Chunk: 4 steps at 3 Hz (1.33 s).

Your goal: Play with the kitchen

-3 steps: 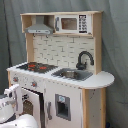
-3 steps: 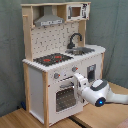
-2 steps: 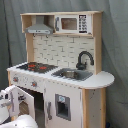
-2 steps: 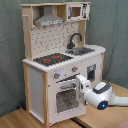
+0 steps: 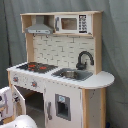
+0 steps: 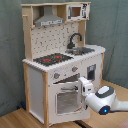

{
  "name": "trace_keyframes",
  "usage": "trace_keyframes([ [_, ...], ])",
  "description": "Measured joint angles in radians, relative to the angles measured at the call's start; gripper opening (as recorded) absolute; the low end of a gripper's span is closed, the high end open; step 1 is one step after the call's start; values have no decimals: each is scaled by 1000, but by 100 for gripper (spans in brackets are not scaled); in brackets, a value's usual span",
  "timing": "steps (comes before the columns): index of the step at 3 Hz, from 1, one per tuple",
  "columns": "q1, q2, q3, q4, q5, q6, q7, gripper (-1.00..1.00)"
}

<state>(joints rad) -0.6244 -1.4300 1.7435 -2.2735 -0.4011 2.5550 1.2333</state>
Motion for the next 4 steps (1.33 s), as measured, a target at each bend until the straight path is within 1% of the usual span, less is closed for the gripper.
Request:
trace_keyframes([
  [2,7,1,16,84,89,-157,-51,-100],
  [4,-5,0,25,184,165,-305,-111,-100],
])
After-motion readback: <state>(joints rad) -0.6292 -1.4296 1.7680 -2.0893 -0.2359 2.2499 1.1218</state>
